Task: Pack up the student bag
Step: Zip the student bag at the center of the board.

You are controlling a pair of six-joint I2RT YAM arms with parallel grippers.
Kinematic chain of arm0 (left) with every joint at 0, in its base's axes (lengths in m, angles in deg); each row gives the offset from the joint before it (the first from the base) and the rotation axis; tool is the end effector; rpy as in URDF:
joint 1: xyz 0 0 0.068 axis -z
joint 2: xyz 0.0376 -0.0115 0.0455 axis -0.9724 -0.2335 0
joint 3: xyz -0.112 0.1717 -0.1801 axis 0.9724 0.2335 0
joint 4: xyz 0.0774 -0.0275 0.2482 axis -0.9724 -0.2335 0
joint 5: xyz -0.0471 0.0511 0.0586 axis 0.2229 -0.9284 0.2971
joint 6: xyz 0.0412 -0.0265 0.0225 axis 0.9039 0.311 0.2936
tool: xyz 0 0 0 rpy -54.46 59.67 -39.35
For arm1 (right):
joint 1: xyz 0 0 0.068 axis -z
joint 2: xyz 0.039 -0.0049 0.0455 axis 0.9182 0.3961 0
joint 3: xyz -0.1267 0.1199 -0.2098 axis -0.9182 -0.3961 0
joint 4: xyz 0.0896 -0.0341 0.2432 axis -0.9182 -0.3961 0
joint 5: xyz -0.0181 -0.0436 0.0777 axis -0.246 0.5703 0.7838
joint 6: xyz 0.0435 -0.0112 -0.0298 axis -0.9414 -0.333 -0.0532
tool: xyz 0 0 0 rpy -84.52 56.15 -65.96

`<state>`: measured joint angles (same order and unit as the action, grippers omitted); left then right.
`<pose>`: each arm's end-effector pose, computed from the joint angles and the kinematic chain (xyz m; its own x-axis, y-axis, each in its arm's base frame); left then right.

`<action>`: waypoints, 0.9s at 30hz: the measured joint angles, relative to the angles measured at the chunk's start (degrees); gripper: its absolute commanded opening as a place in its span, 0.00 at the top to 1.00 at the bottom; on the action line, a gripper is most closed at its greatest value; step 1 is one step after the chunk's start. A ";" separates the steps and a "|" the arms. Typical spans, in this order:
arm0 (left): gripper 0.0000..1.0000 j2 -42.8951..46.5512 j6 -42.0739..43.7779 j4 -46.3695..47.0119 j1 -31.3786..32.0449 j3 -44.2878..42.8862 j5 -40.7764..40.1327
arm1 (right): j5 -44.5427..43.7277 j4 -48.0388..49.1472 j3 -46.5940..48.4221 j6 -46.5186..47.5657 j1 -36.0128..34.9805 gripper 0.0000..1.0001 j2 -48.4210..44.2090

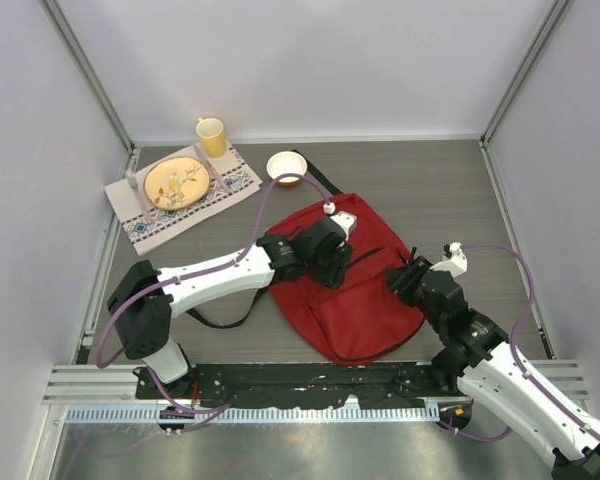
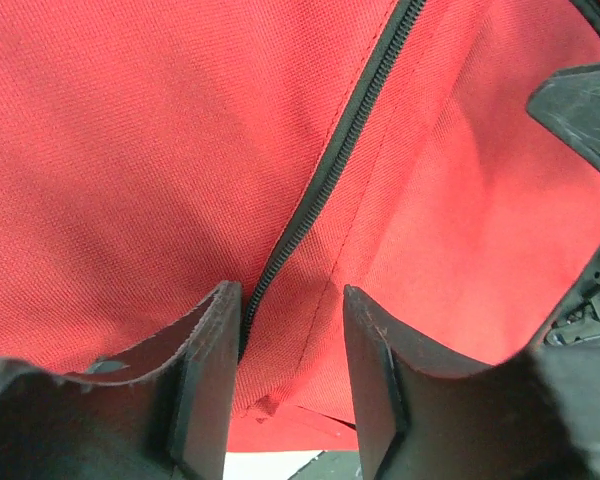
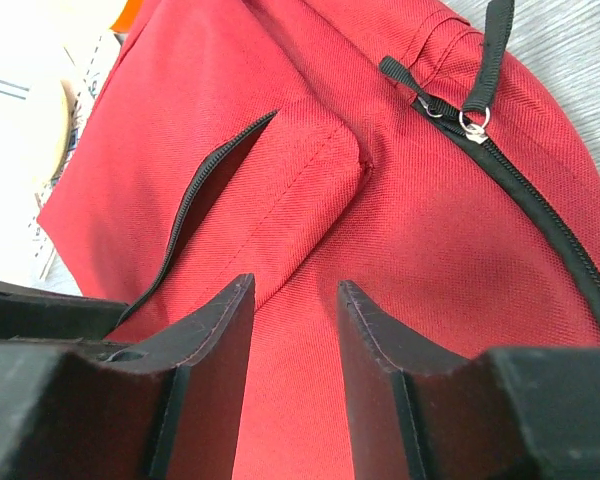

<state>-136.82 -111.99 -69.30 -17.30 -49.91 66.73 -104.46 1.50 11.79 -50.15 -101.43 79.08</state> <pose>0.1871 -0.3073 0.2631 -0.7401 0.2888 -0.6073 0.5289 0.8077 -0.2604 0.1130 0.0639 0.2139 -0.4599 0.6181 -0.6375 0.1375 0.7589 0.6366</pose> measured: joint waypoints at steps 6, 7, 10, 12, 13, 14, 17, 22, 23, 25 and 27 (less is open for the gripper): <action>0.67 0.07 0.94 0.04 -0.24 0.02 2.45 | 0.26 -0.07 -0.48 -0.31 0.00 0.56 0.22; 0.72 0.17 1.20 0.04 -0.31 0.02 2.93 | 0.26 -0.07 -0.50 -0.35 0.00 0.56 0.22; 0.85 0.48 1.79 0.02 -0.46 0.02 3.93 | 0.28 -0.07 -0.50 -0.46 0.00 0.56 0.26; 0.90 0.59 1.99 0.11 -0.48 0.11 4.68 | 0.33 -0.04 -0.50 -0.46 0.00 0.56 0.59; 0.97 0.66 2.38 0.28 -0.50 0.24 5.14 | 0.39 -0.07 -0.50 -0.46 0.00 0.56 0.79; 1.00 0.70 2.58 0.55 -0.50 0.46 5.60 | 0.42 -0.04 -0.50 -0.46 0.00 0.56 0.98; 1.00 0.79 2.75 1.62 -0.50 1.33 7.15 | 0.48 -0.07 -0.48 -0.46 0.00 0.56 1.33; 0.91 1.79 2.78 3.74 -0.50 2.97 8.81 | 0.55 -0.07 -0.48 -0.33 0.00 0.56 1.33; 0.91 2.14 2.80 4.22 -0.50 3.34 8.92 | 0.59 -0.07 -0.48 -0.17 0.00 0.56 1.33; 0.89 3.26 2.82 5.33 -0.50 4.37 8.87 | 0.66 -0.09 -0.42 0.42 0.00 0.56 1.40; 0.85 4.92 2.80 6.71 -0.50 5.60 8.66 | 0.81 -0.15 0.15 1.36 0.00 0.56 1.92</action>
<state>-131.91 -109.19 -62.59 -17.80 -44.32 75.38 -103.66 1.34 11.95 -48.80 -101.43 81.01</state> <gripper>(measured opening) 0.102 0.441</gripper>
